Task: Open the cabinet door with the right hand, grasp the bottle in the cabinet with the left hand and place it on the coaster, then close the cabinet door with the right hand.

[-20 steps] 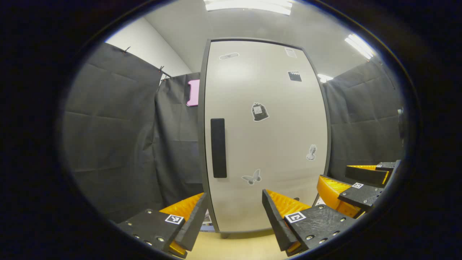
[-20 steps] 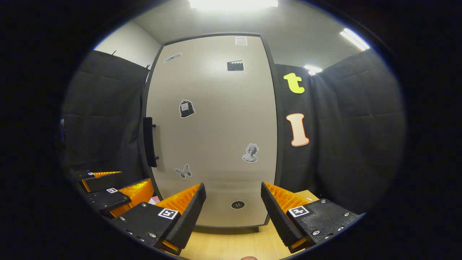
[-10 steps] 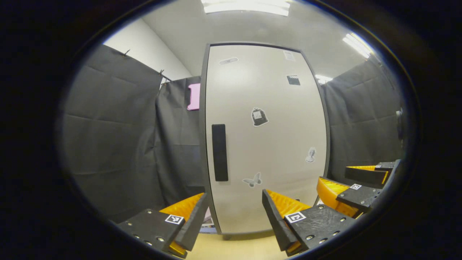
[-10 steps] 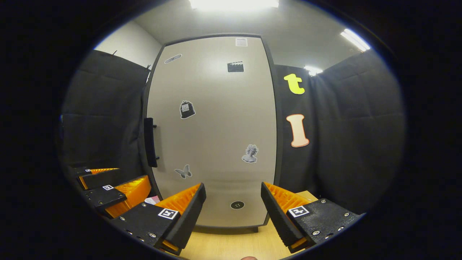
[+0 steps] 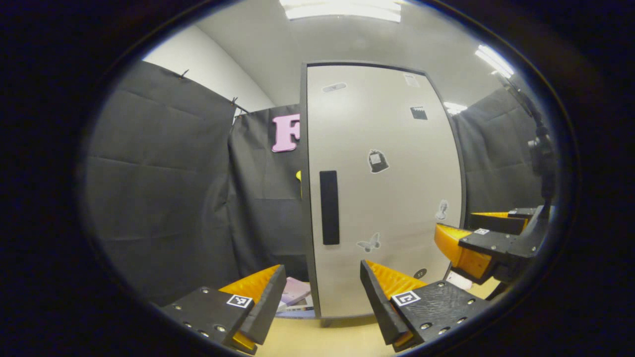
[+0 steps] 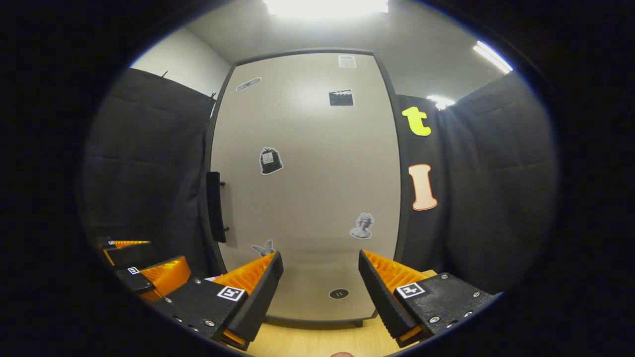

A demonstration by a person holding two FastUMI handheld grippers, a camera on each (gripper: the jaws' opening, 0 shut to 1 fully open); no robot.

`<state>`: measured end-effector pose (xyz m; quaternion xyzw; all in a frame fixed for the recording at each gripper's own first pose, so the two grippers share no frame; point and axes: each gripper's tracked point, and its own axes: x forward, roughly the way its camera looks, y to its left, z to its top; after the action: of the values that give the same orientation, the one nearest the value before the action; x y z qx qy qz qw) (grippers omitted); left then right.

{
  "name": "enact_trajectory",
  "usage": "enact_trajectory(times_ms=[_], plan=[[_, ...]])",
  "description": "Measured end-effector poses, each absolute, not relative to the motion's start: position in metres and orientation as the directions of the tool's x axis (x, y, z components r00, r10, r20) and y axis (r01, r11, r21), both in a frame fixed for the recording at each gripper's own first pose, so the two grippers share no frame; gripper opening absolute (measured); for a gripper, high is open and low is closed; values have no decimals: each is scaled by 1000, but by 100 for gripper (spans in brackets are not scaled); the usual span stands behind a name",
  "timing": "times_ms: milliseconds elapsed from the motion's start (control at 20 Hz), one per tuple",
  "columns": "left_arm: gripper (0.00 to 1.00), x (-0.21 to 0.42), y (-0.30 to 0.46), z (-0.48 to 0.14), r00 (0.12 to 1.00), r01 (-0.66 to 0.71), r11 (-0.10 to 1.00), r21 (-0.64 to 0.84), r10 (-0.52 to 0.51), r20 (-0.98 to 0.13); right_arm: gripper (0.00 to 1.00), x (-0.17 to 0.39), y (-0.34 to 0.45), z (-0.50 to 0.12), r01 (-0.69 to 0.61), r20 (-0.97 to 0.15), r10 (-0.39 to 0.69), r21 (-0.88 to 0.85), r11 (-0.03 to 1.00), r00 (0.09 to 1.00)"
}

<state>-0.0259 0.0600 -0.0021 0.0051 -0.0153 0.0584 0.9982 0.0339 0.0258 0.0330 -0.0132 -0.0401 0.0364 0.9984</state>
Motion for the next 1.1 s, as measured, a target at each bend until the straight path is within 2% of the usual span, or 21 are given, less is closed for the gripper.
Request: enact_trajectory(times_ms=[500,650,900,950,1000,1100], plan=[[86,-80,128,-26,975,-223,974,50,222,17,95,81,120,69,-221,126,222,-21,975,967],[85,-89,127,-26,981,-194,979,58,193,29,94,91,148,72,-258,125,258,-12,966,958],[86,-102,134,-3,978,-184,977,106,172,114,95,105,187,80,-293,171,295,-37,955,940],[89,-101,131,-6,982,-166,979,114,154,112,95,109,193,76,-291,161,295,-46,956,942],[86,-100,129,-9,984,-152,981,118,139,109,95,114,197,71,-290,146,294,-49,956,945],[86,-100,128,-19,989,-129,986,103,120,90,95,123,206,60,-298,110,301,-38,954,947]])
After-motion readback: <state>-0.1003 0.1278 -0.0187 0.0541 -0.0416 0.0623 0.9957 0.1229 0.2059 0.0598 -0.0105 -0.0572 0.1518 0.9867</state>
